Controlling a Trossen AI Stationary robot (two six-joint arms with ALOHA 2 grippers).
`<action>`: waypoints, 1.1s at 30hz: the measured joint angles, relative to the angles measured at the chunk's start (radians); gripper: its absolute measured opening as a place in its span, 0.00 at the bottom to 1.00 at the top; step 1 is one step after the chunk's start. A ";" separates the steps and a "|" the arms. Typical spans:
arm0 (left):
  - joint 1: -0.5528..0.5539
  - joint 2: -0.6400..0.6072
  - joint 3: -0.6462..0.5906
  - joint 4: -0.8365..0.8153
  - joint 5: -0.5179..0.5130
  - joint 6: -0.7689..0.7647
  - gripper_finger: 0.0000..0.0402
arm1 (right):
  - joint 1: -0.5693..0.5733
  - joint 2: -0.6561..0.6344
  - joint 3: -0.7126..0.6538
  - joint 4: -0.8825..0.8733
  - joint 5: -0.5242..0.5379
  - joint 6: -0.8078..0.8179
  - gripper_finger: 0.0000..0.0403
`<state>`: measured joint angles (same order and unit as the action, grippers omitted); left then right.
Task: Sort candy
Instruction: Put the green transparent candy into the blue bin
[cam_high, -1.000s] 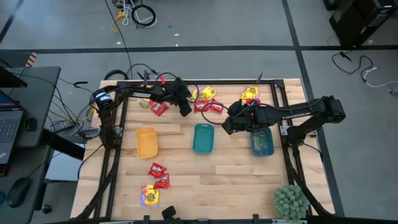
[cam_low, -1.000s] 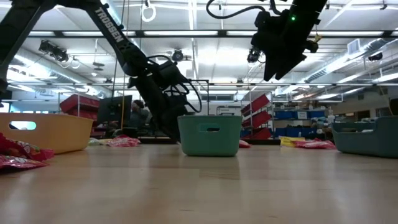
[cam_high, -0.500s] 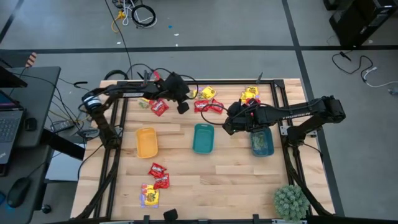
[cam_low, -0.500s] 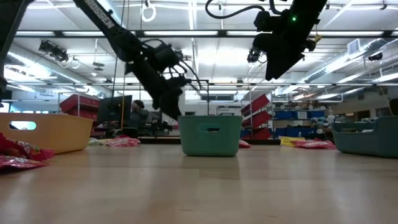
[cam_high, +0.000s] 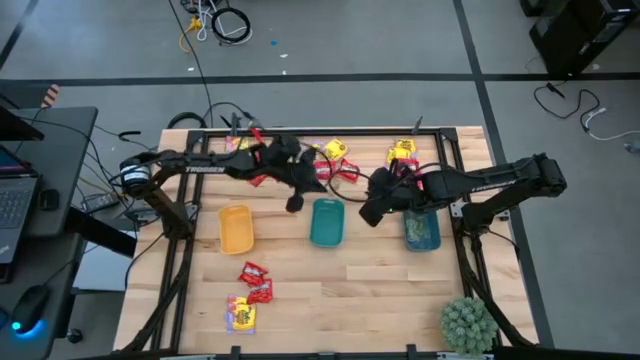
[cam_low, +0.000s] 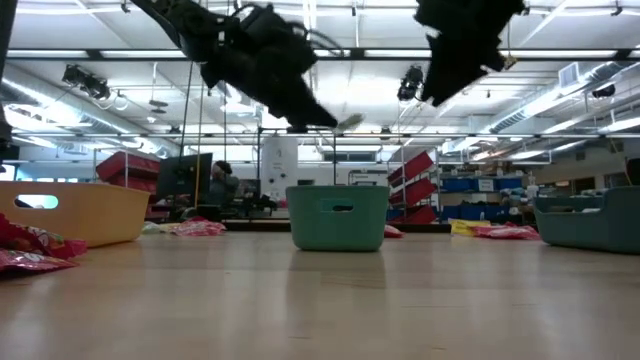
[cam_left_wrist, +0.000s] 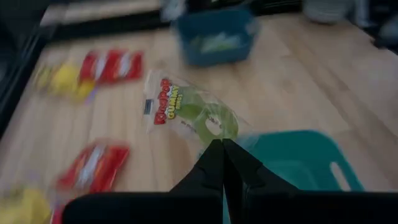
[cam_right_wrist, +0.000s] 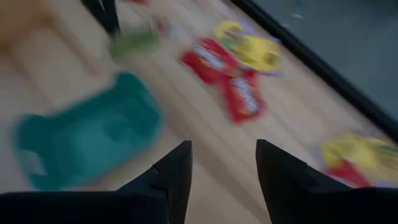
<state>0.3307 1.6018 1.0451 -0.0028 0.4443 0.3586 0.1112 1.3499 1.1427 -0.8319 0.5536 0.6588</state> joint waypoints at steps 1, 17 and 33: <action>-0.022 0.000 0.000 0.014 -0.014 0.034 0.00 | 0.004 -0.001 0.000 0.046 -0.017 -0.009 0.40; -0.224 0.000 -0.001 0.150 -0.385 0.317 0.00 | 0.011 0.006 0.000 0.296 -0.104 0.082 0.48; -0.249 0.000 -0.001 0.197 -0.450 0.348 0.00 | -0.004 0.007 0.000 0.284 -0.106 0.055 0.46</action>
<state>0.0818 1.6016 1.0443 0.1938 -0.0055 0.7070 0.1070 1.3571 1.1427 -0.5483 0.4477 0.7142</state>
